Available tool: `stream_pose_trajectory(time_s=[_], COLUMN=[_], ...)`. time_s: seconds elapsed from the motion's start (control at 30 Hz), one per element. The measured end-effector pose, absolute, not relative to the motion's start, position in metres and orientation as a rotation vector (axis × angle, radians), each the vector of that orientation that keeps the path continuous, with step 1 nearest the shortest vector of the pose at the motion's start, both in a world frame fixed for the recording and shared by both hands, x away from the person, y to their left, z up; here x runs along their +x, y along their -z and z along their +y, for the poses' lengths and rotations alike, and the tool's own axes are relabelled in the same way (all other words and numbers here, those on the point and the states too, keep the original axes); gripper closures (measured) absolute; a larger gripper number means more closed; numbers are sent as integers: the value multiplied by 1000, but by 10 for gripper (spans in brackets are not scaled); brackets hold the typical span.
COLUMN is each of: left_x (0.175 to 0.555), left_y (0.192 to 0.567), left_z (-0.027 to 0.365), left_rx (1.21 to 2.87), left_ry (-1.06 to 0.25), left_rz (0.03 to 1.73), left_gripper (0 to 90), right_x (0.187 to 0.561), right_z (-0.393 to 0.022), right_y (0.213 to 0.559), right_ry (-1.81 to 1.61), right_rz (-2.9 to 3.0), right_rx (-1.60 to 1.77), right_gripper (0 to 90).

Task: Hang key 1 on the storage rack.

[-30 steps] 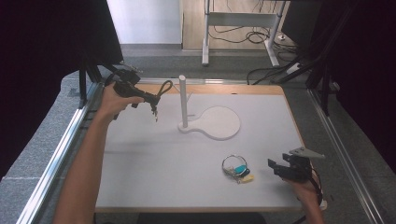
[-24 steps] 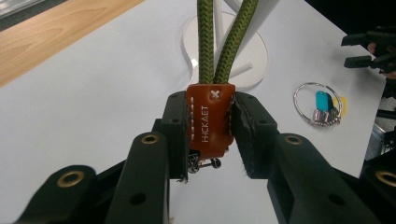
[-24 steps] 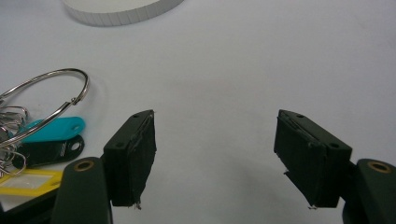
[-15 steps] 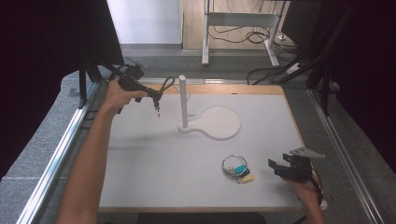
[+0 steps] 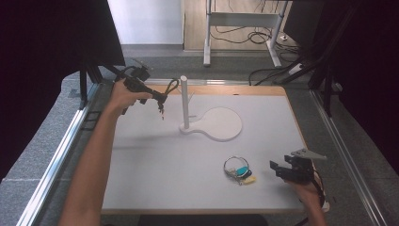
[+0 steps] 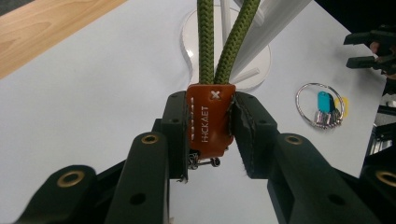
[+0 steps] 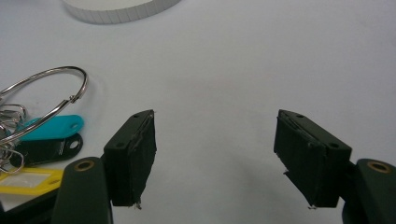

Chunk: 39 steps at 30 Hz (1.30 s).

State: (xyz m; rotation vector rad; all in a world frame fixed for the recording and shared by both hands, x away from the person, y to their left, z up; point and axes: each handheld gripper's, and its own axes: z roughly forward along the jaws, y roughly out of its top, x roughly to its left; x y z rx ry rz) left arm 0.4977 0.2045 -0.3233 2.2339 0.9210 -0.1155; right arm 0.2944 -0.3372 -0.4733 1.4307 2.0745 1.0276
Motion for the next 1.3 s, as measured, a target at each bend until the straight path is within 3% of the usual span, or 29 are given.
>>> stream_pose_trajectory(time_s=[1.3], left_x=[526], left_y=[330], left_z=[198], left_rx=[2324], left_ry=[259], left_rz=[816], left_gripper=[676], right_x=[290], right_z=[-339], right_y=[474], right_ry=[-1005], right_rz=[2069], right_rx=[1437], right_gripper=[296])
